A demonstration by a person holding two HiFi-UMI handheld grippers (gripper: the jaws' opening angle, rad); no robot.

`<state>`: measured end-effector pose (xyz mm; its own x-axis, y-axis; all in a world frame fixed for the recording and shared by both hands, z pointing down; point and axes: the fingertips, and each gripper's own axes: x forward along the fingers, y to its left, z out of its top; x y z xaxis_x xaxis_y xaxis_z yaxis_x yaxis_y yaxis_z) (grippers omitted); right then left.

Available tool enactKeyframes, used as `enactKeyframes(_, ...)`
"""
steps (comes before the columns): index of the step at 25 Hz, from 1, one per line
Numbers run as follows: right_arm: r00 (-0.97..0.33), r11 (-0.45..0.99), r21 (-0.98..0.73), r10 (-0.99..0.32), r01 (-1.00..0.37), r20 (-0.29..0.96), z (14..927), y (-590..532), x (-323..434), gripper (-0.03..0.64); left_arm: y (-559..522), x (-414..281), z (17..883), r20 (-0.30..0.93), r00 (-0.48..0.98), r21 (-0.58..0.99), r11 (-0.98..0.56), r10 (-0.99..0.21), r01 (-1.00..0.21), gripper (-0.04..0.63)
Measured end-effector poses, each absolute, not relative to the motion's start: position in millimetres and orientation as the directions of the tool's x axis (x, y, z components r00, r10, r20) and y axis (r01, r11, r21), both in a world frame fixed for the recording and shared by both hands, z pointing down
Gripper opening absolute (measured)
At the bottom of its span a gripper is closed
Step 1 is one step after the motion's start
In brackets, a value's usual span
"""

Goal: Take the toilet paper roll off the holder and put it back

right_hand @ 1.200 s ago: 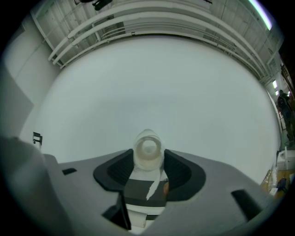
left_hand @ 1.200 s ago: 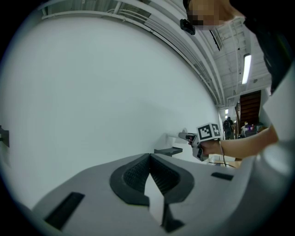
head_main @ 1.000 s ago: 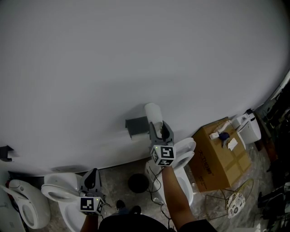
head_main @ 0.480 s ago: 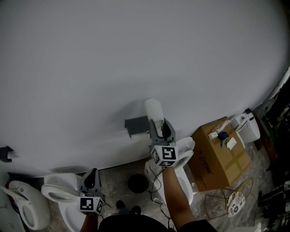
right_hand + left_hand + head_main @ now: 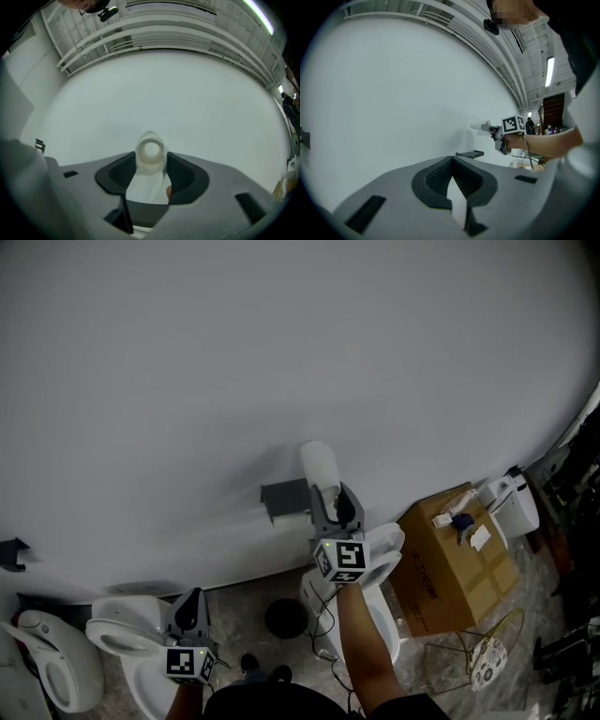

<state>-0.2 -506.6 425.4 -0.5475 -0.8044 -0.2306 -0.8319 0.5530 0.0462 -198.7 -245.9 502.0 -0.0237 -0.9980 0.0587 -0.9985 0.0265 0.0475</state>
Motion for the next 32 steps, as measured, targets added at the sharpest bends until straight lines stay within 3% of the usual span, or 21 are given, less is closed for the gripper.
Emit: enactKeyframes(32, -0.561, 0.561, 0.007, -0.828, -0.828, 0.002, 539.8, -535.8, -12.9, 0.207, -250.2, -208.1, 509.9, 0.078, -0.04, 0.045, 0.044, -0.996, -0.998, 0.003)
